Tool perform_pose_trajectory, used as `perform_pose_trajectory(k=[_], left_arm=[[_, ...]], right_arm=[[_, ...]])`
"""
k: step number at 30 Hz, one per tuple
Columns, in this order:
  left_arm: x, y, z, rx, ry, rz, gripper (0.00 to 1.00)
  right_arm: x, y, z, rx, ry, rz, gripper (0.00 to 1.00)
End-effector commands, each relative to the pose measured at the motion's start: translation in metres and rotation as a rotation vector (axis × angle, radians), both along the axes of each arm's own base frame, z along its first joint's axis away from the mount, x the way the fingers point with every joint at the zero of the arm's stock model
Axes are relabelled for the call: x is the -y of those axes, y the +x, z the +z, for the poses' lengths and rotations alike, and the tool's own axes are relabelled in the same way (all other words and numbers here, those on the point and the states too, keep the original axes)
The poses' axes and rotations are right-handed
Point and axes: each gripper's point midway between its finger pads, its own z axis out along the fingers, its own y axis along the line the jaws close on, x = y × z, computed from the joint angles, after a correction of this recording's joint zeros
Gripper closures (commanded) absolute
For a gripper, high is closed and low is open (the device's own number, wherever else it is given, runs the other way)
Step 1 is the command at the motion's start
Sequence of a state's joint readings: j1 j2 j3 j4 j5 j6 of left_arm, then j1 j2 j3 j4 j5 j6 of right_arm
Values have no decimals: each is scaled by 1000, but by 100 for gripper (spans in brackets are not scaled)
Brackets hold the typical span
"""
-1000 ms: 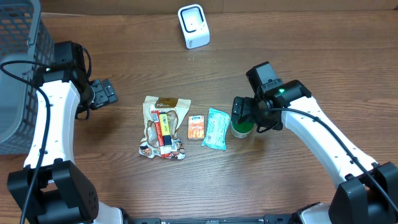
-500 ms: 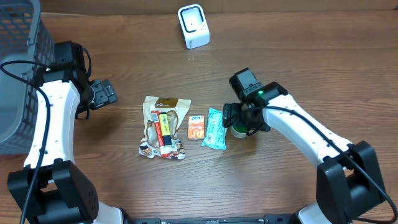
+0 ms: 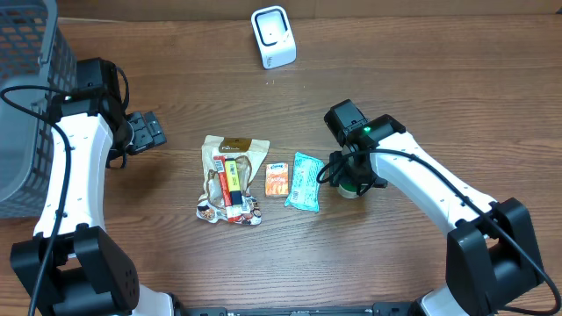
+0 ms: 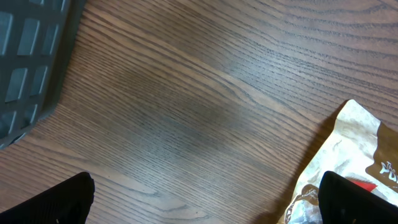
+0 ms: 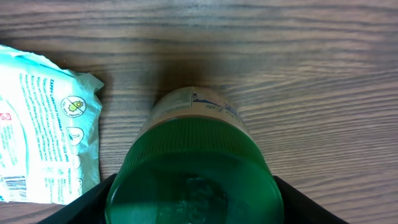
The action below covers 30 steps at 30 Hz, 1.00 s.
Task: Scan the item barcode
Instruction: 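Lower the right gripper around the jar and close on it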
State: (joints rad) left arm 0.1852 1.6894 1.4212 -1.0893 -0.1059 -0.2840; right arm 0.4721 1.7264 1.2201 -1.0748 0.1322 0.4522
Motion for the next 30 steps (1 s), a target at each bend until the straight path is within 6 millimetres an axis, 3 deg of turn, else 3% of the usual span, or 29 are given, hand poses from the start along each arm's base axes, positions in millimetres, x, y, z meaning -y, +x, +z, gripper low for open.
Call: perform_pose_trajectory(k=[1,10,24,30], left_arm=[[-1,3,1,1,5,-13,0],[-1,3,1,1,5,-13,0],[-1,3,1,1,5,-13,0],[-1,3,1,1,5,-13,0]], right_arm=[[-4,20,18,73,5,8,27],[-3,16,16,57,1,7,0],[-8,16,9,54,29,13,0],[-5,11,3,36,20,12,7]])
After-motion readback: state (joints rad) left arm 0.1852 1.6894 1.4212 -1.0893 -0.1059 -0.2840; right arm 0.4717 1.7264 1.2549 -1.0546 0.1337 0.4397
